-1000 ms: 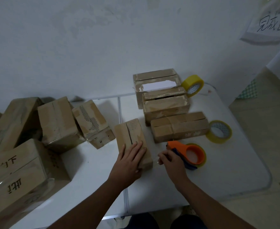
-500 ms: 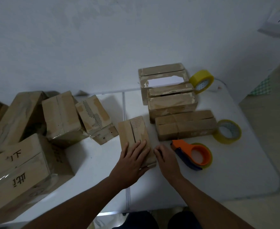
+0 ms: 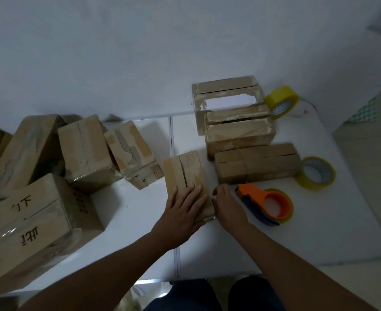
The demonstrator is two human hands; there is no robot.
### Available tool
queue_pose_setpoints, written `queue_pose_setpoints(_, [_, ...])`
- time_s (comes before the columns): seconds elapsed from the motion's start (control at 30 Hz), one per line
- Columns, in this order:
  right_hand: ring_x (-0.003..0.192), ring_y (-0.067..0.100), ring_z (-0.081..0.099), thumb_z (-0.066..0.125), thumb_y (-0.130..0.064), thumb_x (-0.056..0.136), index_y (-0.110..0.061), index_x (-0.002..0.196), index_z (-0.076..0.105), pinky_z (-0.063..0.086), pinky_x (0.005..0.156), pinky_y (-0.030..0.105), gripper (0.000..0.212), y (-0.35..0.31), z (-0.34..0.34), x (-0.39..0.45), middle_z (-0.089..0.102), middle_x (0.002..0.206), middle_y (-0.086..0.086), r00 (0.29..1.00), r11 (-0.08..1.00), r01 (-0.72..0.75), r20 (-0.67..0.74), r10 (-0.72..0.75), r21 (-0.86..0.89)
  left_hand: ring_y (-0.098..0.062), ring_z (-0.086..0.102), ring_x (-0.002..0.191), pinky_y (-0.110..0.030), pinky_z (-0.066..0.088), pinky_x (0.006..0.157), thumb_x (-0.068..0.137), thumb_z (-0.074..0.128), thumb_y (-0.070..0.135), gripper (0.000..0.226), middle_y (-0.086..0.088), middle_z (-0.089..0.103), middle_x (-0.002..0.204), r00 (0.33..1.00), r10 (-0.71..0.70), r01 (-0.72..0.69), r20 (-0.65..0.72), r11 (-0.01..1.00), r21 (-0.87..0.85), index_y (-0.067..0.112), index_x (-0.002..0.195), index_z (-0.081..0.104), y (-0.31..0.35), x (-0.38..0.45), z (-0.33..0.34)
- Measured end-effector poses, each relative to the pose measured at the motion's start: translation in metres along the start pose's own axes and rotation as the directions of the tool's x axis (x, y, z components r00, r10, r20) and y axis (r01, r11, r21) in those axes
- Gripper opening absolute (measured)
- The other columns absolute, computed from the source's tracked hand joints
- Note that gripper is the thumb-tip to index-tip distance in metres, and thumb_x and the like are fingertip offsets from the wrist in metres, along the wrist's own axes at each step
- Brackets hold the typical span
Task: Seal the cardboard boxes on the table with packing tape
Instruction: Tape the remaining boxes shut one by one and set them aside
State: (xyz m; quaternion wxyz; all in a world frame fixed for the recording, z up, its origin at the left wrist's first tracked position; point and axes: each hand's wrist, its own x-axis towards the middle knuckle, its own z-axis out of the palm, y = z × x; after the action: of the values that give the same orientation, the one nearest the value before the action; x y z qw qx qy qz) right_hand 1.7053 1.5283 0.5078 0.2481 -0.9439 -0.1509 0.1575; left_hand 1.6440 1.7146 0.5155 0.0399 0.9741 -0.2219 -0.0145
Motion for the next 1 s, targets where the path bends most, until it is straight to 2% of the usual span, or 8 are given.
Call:
queue_pose_setpoints(0.17, [0.061,0.004,0.034,0.056,0.004,0.086,-0.013,0.104,0.055,0.030,0.052,0.013,0.025,0.004,-0.012,-0.030,0.049,0.109,0.002,0.992,0.992,0.126,-0.030,-0.126,-0.007,-0.027,0.018,0.151,-0.054,0.016,0.116,0.098,0.039,0.060,0.069,-0.006,0.023,0.163,1.000,0.003,-0.003,0.006,1.000,0.000,0.020,0.153,0.032,-0.001,0.000,0.000])
queue_pose_setpoints(0.23, [0.074,0.006,0.043,0.056,0.006,0.082,-0.014,0.104,0.056,0.037,0.062,0.012,0.030,0.004,-0.013,-0.042,0.051,0.108,0.002,0.985,0.986,0.166,-0.047,-0.167,-0.024,-0.026,0.019,0.151,-0.054,0.016,0.116,0.097,0.038,0.061,0.069,-0.006,0.024,0.163,1.000,0.014,-0.014,0.001,1.000,-0.004,0.020,0.153,0.031,-0.002,0.001,-0.001])
queue_pose_setpoints(0.3, [0.094,0.018,0.055,0.057,0.005,0.080,-0.009,0.118,0.055,0.049,0.079,0.022,0.041,0.000,-0.011,-0.045,0.052,0.119,0.008,0.974,0.973,0.225,-0.022,-0.227,-0.057,-0.026,0.019,0.150,-0.053,0.015,0.117,0.098,0.035,0.061,0.069,-0.006,0.024,0.163,0.999,0.033,-0.033,-0.001,0.999,-0.013,0.020,0.153,0.031,-0.004,0.001,-0.002])
queue_pose_setpoints(0.4, [0.110,0.024,0.051,0.058,0.001,0.082,-0.007,0.133,0.046,0.047,0.092,0.032,0.052,-0.007,-0.017,-0.042,0.044,0.135,0.010,0.972,0.962,0.236,0.028,-0.235,-0.137,-0.025,0.019,0.151,-0.053,0.015,0.117,0.098,0.034,0.062,0.070,-0.006,0.026,0.162,0.998,0.067,-0.067,0.004,0.997,-0.023,0.020,0.154,0.030,-0.009,0.001,-0.004])
queue_pose_setpoints(0.53, [0.106,0.019,0.044,0.052,-0.009,0.090,-0.015,0.124,0.045,0.036,0.085,0.023,0.035,-0.004,-0.035,-0.043,0.040,0.130,0.002,0.955,0.954,0.281,0.125,-0.268,-0.100,-0.024,0.019,0.150,-0.054,0.018,0.121,0.097,0.035,0.063,0.071,-0.005,0.027,0.162,0.995,0.096,-0.096,0.010,0.995,-0.035,0.021,0.153,0.029,-0.014,0.002,-0.006])
queue_pose_setpoints(0.7, [0.107,0.012,0.045,0.061,-0.040,0.091,-0.020,0.110,0.054,0.038,0.088,0.023,0.029,-0.006,-0.054,-0.044,0.049,0.119,-0.003,0.943,0.961,0.272,0.215,-0.255,-0.052,-0.025,0.024,0.149,-0.055,0.014,0.118,0.095,0.036,0.062,0.071,-0.005,0.027,0.161,0.975,0.221,-0.221,0.003,0.974,-0.049,0.021,0.153,0.030,-0.018,0.007,-0.012])
queue_pose_setpoints(0.8, [0.103,0.012,0.047,0.060,-0.040,0.091,-0.020,0.107,0.054,0.031,0.075,0.020,0.027,-0.017,-0.053,-0.041,0.052,0.114,-0.002,0.957,0.964,0.245,0.183,-0.224,-0.101,-0.027,0.022,0.149,-0.054,0.011,0.119,0.094,0.039,0.059,0.071,-0.006,0.025,0.162,0.962,0.273,-0.272,0.028,0.962,-0.032,0.022,0.153,0.026,-0.022,0.010,-0.015])
queue_pose_setpoints(1.0, [0.103,0.018,0.052,0.060,-0.041,0.091,-0.015,0.114,0.051,0.030,0.072,0.023,0.037,-0.024,-0.042,-0.044,0.053,0.116,0.002,0.973,0.955,0.204,0.154,-0.173,-0.217,-0.027,0.024,0.148,-0.053,0.013,0.119,0.090,0.052,0.056,0.075,-0.007,0.027,0.160,0.959,0.284,-0.283,0.025,0.959,-0.026,0.022,0.152,0.027,-0.025,0.010,-0.016])
